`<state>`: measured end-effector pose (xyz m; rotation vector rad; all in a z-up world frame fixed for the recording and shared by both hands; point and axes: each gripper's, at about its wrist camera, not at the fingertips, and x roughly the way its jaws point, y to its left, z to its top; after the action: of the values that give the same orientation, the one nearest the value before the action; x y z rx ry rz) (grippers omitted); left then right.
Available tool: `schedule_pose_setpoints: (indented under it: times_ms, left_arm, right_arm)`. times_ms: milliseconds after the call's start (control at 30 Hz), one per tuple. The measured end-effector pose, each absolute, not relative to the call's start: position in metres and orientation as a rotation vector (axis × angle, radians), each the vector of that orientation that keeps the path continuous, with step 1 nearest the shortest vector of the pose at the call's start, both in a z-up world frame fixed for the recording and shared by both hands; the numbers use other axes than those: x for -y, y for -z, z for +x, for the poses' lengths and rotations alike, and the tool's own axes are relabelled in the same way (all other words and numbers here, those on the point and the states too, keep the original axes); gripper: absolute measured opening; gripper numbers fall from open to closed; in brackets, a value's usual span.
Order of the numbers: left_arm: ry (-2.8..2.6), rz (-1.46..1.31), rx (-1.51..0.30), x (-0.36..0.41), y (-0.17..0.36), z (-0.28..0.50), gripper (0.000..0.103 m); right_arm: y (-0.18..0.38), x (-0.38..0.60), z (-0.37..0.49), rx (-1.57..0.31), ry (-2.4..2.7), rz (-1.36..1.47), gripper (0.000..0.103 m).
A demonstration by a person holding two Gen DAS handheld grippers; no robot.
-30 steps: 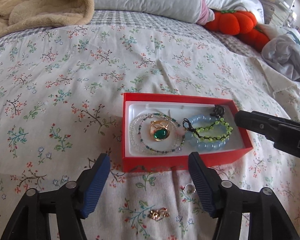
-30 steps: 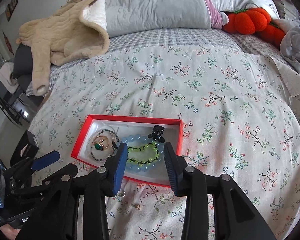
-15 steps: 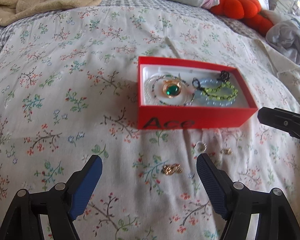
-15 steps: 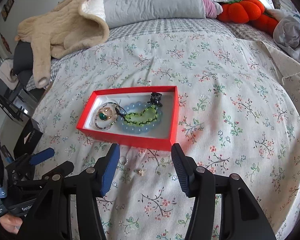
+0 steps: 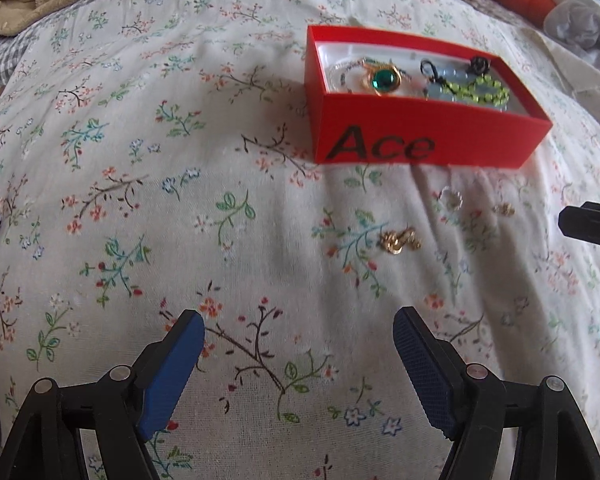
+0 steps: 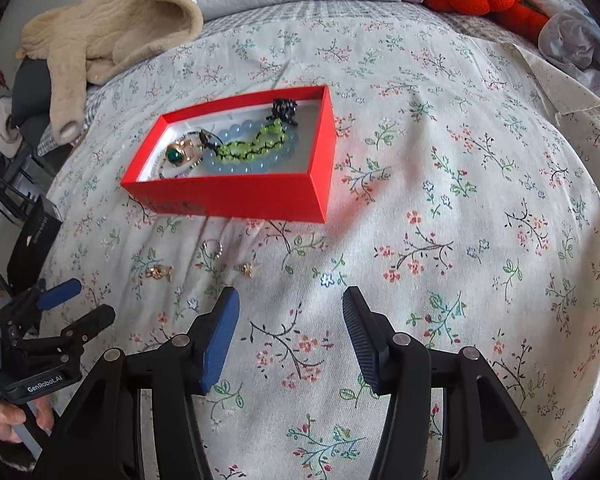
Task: Organize jewelry
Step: 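Move the left tool to the small gold earring and close on it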
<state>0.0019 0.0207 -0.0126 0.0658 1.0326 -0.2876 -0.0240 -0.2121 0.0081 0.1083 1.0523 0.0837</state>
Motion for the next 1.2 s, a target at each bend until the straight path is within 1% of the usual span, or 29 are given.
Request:
schedule_pose_setpoints:
  times_ms: [100,167,233,267,333,433,567,833,1000,1067,1100,1133,1200]
  left_arm:
    - [0.319,0.095,-1.031,-0.016,0.021,-0.001,0.081]
    - [0.344,0.111,-1.014,-0.012,0.024,-0.002,0.079]
    - [0.375,0.123,-1.001,-0.006,0.026,-0.001,0.063]
    - [0.384,0.128,-0.998,-0.004,0.026,0.000,0.061]
    - [0.408,0.127,-0.990,0.001,0.027,0.001,0.050]
    - [0.441,0.121,-0.986,0.008,0.027,0.005,0.041]
    - [0.449,0.126,-0.980,0.016,0.027,0.010,0.035]
    - [0.447,0.098,-0.974,0.021,0.027,0.021,0.019]
    - [0.451,0.098,-0.966,0.026,0.027,0.025,0.017]
    - [0.451,0.102,-0.963,0.028,0.027,0.026,0.014]
    - [0.452,0.103,-0.962,0.029,0.027,0.026,0.009]
    - [0.455,0.104,-0.962,0.030,0.027,0.026,0.007]
    - [0.456,0.109,-0.961,0.031,0.026,0.026,0.007]
  right_arm:
    - [0.006,0.209,-0.028,-1.086,-0.081,0.071,0.057]
    - [0.016,0.206,-0.030,-1.112,-0.079,0.050,0.057]
    - [0.021,0.204,-0.033,-1.119,-0.081,0.027,0.057]
    - [0.021,0.203,-0.034,-1.113,-0.081,0.012,0.057]
    - [0.022,0.202,-0.037,-1.107,-0.083,-0.006,0.057]
    - [0.022,0.201,-0.038,-1.107,-0.085,-0.001,0.057]
    - [0.022,0.203,-0.039,-1.111,-0.089,0.009,0.060]
    - [0.022,0.203,-0.040,-1.112,-0.099,0.003,0.061]
    - [0.022,0.202,-0.040,-1.115,-0.104,0.003,0.061]
    - [0.022,0.203,-0.039,-1.117,-0.107,0.005,0.061]
    - [0.022,0.203,-0.039,-1.117,-0.108,0.007,0.061]
    - [0.022,0.203,-0.039,-1.118,-0.109,0.007,0.061]
    - [0.022,0.204,-0.039,-1.118,-0.111,0.005,0.061]
